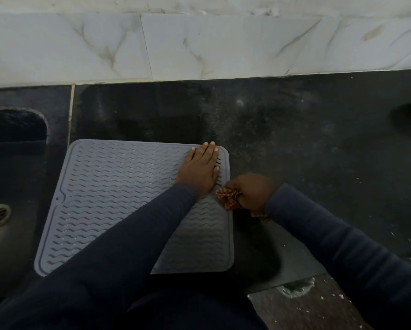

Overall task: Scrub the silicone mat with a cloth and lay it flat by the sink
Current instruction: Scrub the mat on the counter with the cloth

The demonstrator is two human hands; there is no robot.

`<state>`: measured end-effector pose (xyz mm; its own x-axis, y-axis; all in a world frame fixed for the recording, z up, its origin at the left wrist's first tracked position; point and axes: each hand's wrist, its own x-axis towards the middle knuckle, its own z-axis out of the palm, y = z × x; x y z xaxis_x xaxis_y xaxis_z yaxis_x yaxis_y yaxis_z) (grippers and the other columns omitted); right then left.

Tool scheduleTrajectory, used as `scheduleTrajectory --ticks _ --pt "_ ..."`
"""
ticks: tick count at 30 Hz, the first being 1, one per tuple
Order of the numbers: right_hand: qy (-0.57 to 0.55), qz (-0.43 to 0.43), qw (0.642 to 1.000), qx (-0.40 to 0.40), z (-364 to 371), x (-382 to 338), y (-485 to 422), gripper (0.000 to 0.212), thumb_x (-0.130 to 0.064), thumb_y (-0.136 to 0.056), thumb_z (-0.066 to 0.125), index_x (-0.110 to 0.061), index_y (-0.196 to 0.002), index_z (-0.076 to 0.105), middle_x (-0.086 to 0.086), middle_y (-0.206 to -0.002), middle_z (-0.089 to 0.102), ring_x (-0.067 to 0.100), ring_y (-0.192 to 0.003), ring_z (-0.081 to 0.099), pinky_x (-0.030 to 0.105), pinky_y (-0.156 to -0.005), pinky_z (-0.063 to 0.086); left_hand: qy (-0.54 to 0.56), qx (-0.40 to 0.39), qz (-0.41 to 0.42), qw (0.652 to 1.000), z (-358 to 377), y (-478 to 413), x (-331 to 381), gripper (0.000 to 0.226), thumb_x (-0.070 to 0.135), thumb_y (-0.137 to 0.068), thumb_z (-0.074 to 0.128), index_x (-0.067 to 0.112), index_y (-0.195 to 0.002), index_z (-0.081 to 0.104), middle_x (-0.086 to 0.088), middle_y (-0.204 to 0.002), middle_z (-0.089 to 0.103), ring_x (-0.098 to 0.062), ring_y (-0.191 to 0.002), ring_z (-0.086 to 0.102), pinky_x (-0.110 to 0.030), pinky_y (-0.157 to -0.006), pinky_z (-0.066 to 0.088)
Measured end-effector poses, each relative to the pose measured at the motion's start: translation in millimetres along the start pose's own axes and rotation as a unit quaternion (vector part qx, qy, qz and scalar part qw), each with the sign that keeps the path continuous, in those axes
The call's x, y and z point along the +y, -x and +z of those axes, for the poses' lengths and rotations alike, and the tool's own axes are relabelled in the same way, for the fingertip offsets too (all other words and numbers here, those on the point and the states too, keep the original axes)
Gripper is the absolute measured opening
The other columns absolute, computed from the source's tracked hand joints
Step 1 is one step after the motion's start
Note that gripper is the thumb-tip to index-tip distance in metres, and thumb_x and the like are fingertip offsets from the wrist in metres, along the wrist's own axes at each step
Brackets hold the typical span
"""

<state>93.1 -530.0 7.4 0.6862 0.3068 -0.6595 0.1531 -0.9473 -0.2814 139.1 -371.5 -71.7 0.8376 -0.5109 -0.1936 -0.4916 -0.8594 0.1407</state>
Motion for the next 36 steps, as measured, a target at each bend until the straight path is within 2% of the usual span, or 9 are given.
scheduleTrajectory --ticks 3,6,10,13,19,24,30,33,36 --pt "-0.093 0.028 0.994 0.055 3.9 5.9 9.9 0.030 -0.038 -0.090 0.062 -0.026 -0.117 0.066 -0.001 -0.112 0.067 0.018 -0.103 0.062 0.035 -0.094 0.048 0.028 -0.022 -0.007 0.999 -6.3 3.8 0.5 0.058 0.037 -0.103 0.020 0.013 -0.152 0.004 -0.005 -0.161 -0.002 -0.020 -0.147 -0.003 -0.041 -0.119 0.000" --pt "-0.125 0.036 0.987 0.097 15.9 11.8 24.8 0.027 -0.038 -0.091 0.060 -0.027 -0.115 0.065 -0.001 -0.111 0.066 0.018 -0.103 0.061 0.035 -0.093 0.047 0.056 0.014 0.014 0.998 -8.4 30.3 0.3 0.058 0.034 -0.102 0.024 0.012 -0.152 0.006 -0.007 -0.161 0.002 -0.021 -0.147 0.000 -0.037 -0.118 -0.002" --pt "-0.082 0.012 0.986 0.145 48.4 -1.5 29.9 0.033 -0.046 -0.092 0.055 -0.025 -0.116 0.064 0.005 -0.114 0.065 0.025 -0.103 0.062 0.040 -0.091 0.049 0.053 0.004 0.102 0.993 13.4 81.3 19.3 0.055 0.030 -0.101 0.021 0.009 -0.151 0.014 -0.009 -0.160 0.010 -0.023 -0.147 0.008 -0.037 -0.118 -0.002" --pt "-0.034 0.015 0.986 0.162 55.1 -8.7 25.8 0.035 -0.049 -0.091 0.055 -0.030 -0.119 0.063 0.009 -0.113 0.062 0.030 -0.103 0.060 0.039 -0.089 0.048 0.072 0.009 0.101 0.992 28.0 91.7 25.2 0.058 0.032 -0.096 0.017 0.008 -0.149 0.023 -0.010 -0.158 0.019 -0.026 -0.146 0.015 -0.039 -0.117 -0.001" --pt "0.041 0.010 0.989 0.141 65.8 -21.7 40.1 0.042 -0.053 -0.094 0.045 -0.025 -0.120 0.061 0.009 -0.116 0.059 0.031 -0.105 0.059 0.038 -0.088 0.047 0.054 0.024 0.097 0.994 35.0 94.4 22.1 0.064 0.040 -0.090 0.018 0.014 -0.147 0.031 -0.010 -0.155 0.027 -0.028 -0.144 0.022 -0.043 -0.117 0.008" --pt "0.037 0.012 0.994 0.101 83.2 -28.7 58.3 0.033 -0.044 -0.093 0.052 -0.025 -0.117 0.065 0.007 -0.116 0.063 0.029 -0.104 0.061 0.038 -0.088 0.049 0.036 0.045 0.092 0.994 38.5 94.2 23.4 0.062 0.038 -0.092 0.014 0.016 -0.148 0.030 -0.008 -0.156 0.025 -0.026 -0.144 0.020 -0.042 -0.118 0.007" --pt "-0.035 0.040 0.997 0.049 106.8 -44.8 85.6 0.039 -0.048 -0.091 0.053 -0.026 -0.121 0.065 0.006 -0.120 0.063 0.028 -0.108 0.060 0.037 -0.093 0.048 0.031 0.052 0.079 0.995 39.4 95.7 26.3 0.057 0.034 -0.096 0.021 0.017 -0.150 0.023 -0.007 -0.159 0.018 -0.024 -0.146 0.013 -0.039 -0.118 0.002" --pt "-0.100 0.070 0.991 0.051 110.6 -51.0 95.7 0.035 -0.040 -0.092 0.056 -0.020 -0.118 0.066 0.008 -0.118 0.065 0.027 -0.106 0.061 0.034 -0.093 0.048 0.059 0.035 0.088 0.994 34.0 98.3 25.0 0.054 0.032 -0.100 0.025 0.017 -0.152 0.017 -0.007 -0.159 0.014 -0.024 -0.147 0.008 -0.040 -0.118 0.001" --pt "-0.190 0.081 0.971 0.123 115.0 -74.9 92.6 0.021 -0.033 -0.091 0.062 -0.018 -0.105 0.068 0.008 -0.106 0.068 0.025 -0.098 0.064 0.029 -0.085 0.049 0.128 0.046 0.071 0.988 24.4 116.4 -0.6 0.059 0.037 -0.096 0.019 0.017 -0.151 0.021 -0.009 -0.157 0.022 -0.026 -0.145 0.016 -0.042 -0.117 0.008"
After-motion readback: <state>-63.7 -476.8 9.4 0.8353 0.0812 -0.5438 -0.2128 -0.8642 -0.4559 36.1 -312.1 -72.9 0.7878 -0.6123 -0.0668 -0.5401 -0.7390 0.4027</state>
